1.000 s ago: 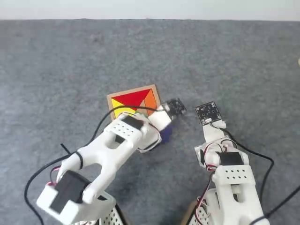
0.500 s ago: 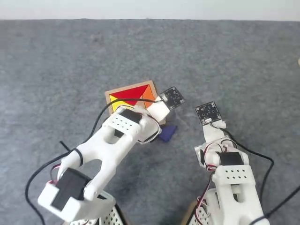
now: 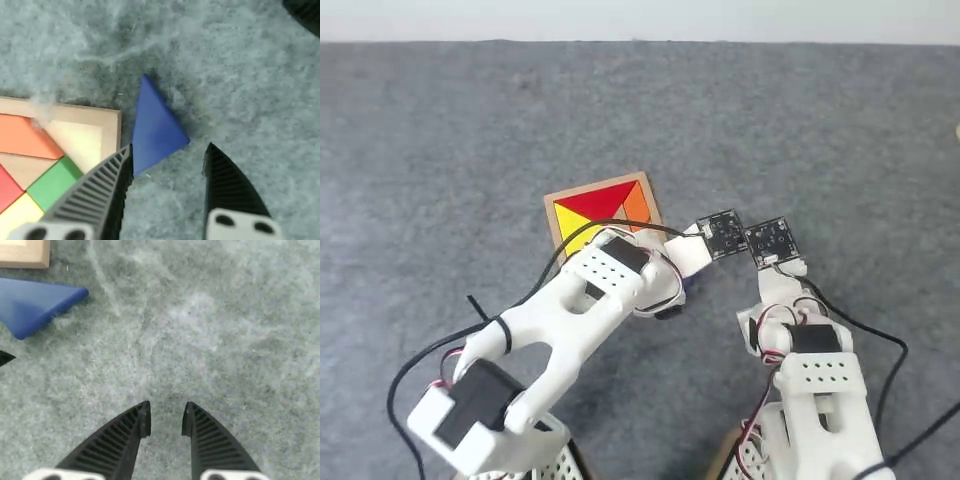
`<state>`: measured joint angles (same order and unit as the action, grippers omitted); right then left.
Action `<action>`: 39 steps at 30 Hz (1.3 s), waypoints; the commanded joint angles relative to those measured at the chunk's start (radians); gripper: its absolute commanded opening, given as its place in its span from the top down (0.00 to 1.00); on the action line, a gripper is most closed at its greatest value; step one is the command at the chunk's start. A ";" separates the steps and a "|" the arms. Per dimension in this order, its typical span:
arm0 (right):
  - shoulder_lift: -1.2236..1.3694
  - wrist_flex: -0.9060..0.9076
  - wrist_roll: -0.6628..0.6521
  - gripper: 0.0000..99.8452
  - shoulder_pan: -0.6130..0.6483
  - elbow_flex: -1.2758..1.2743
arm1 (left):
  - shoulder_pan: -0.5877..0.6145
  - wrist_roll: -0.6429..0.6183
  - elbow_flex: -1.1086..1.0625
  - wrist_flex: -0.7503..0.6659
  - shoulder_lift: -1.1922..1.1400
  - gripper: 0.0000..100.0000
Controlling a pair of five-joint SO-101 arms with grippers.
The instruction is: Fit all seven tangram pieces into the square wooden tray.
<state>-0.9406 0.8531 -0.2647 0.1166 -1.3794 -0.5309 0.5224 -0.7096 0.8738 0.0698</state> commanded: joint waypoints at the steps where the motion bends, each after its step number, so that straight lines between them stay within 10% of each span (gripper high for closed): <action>1: -0.019 -0.013 -0.011 0.89 0.001 0.006 | -0.023 0.060 0.053 -0.002 0.008 0.77; 20: -0.028 -0.012 -0.012 0.89 -0.013 0.008 | 0.026 0.129 0.294 0.034 -0.287 0.77; 28: -0.030 -0.002 0.081 0.89 -0.455 0.153 | 0.089 0.143 0.292 0.064 -0.287 0.77; 39: -0.030 -0.005 0.075 0.89 -0.481 0.143 | 0.080 0.229 0.295 0.127 -0.296 0.77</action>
<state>-0.9452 0.8546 -0.2018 -0.3514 -1.2797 -0.4803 0.7081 -0.4488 0.9444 -0.2279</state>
